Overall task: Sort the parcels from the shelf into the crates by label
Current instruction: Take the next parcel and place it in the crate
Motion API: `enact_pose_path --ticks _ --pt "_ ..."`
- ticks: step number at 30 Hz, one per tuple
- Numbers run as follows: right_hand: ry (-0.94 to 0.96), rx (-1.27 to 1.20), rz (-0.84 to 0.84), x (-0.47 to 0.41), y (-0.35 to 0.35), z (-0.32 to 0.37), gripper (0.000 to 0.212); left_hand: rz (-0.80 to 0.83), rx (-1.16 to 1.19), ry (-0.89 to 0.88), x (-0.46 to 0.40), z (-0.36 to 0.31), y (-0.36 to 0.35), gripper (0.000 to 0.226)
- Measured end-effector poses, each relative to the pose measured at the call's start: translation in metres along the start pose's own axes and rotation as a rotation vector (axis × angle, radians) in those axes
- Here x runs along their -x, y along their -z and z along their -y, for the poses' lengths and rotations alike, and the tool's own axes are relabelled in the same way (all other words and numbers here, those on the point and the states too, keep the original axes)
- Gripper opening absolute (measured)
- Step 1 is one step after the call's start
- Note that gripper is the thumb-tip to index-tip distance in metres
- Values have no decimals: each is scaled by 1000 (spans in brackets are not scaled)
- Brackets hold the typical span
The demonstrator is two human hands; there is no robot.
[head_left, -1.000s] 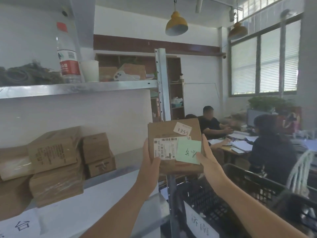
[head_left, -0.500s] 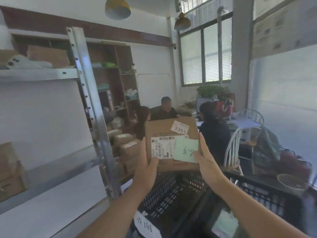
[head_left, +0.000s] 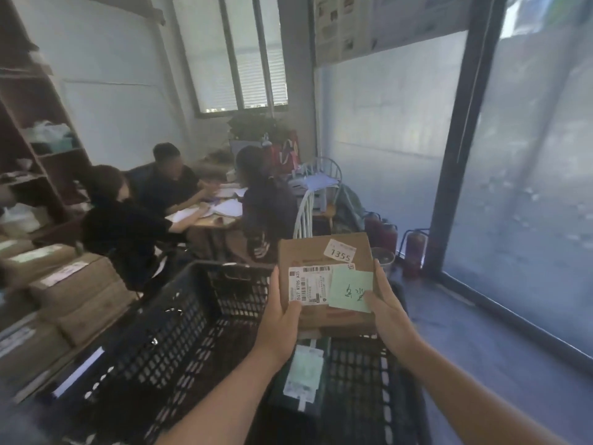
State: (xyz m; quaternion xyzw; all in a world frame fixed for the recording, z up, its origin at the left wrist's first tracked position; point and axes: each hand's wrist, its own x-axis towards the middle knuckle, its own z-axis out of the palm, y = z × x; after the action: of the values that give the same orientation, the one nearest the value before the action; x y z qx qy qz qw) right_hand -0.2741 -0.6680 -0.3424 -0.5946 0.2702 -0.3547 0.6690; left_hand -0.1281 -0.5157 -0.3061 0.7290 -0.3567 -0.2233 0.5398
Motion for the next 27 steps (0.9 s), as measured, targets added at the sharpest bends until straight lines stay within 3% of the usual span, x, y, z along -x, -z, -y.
enact_pose_path --ticks 5,9,14,22,27 --pt "-103 188 -253 8 19 -34 71 205 30 86 -26 47 -33 70" --pt "-137 448 -363 18 22 -57 70 348 -57 56 -42 82 -44 70" --pt "-227 753 -375 18 12 -70 55 409 -180 41 -53 110 -52 71" --pt "-218 973 -429 -14 10 -88 57 402 -257 15 -80 120 -62 67" --pt "-216 1113 -366 -20 14 -103 66 420 -228 71 -84 135 -64 66"
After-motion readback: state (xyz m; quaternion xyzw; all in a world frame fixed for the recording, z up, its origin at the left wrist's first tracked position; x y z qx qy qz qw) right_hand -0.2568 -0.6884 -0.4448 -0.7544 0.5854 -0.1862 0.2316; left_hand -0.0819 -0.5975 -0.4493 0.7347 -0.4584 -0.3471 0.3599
